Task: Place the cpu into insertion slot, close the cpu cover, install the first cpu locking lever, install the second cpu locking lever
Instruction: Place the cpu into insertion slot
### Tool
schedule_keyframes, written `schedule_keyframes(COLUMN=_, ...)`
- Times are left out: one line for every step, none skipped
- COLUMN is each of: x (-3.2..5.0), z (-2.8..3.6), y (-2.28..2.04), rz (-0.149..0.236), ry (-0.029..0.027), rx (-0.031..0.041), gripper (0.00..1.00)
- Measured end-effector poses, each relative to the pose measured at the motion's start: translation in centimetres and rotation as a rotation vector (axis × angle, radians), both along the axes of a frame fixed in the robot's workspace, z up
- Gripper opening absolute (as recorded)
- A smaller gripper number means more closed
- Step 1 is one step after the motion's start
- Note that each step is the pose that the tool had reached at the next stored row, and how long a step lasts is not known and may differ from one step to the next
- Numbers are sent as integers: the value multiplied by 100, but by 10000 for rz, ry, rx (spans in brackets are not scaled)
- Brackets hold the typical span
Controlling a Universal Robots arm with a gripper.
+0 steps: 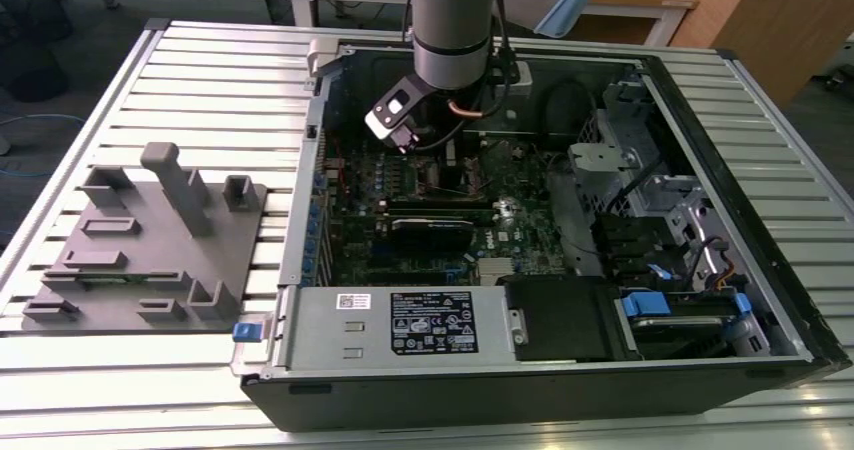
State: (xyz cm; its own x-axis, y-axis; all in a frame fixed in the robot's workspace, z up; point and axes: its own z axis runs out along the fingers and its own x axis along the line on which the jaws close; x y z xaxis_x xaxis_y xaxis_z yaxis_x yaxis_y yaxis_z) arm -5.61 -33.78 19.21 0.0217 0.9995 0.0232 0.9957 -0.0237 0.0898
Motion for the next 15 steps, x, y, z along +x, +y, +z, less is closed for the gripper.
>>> schedule_keyframes(x=0, z=0, y=0, rz=13, ry=0, rx=0, gripper=54)
schedule_keyframes(x=0, z=0, y=0, rz=30, ry=0, rx=-1, gripper=54)
schedule_keyframes(x=0, z=-1, y=0, rz=48, ry=1, rx=-1, gripper=54)
schedule_keyframes(x=0, z=-1, y=0, rz=60, ry=0, rx=0, gripper=54)
schedule_keyframes(x=0, z=-1, y=0, rz=60, ry=0, rx=0, gripper=54)
schedule_keyframes(x=0, z=-1, y=0, rz=60, ry=0, rx=0, gripper=54)
schedule_keyframes(x=0, z=-1, y=0, rz=61, ry=0, rx=0, gripper=54)
schedule_keyframes(x=0, z=-1, y=0, rz=60, ry=0, rx=0, gripper=54)
schedule_keyframes(x=0, z=-1, y=0, rz=61, ry=0, rx=-1, gripper=54)
schedule_keyframes(x=0, z=-1, y=0, rz=61, ry=0, rx=-1, gripper=54)
schedule_keyframes(x=0, z=-3, y=0, rz=61, ry=0, rx=-1, gripper=54)
schedule_keyframes(x=0, z=-5, y=0, rz=61, ry=0, rx=-1, gripper=54)
schedule_keyframes(x=0, z=-7, y=0, rz=61, ry=1, rx=-2, gripper=54)
schedule_keyframes(x=0, z=-8, y=0, rz=61, ry=2, rx=-4, gripper=54)
schedule_keyframes(x=0, z=-10, y=0, rz=61, ry=2, rx=-4, gripper=54)
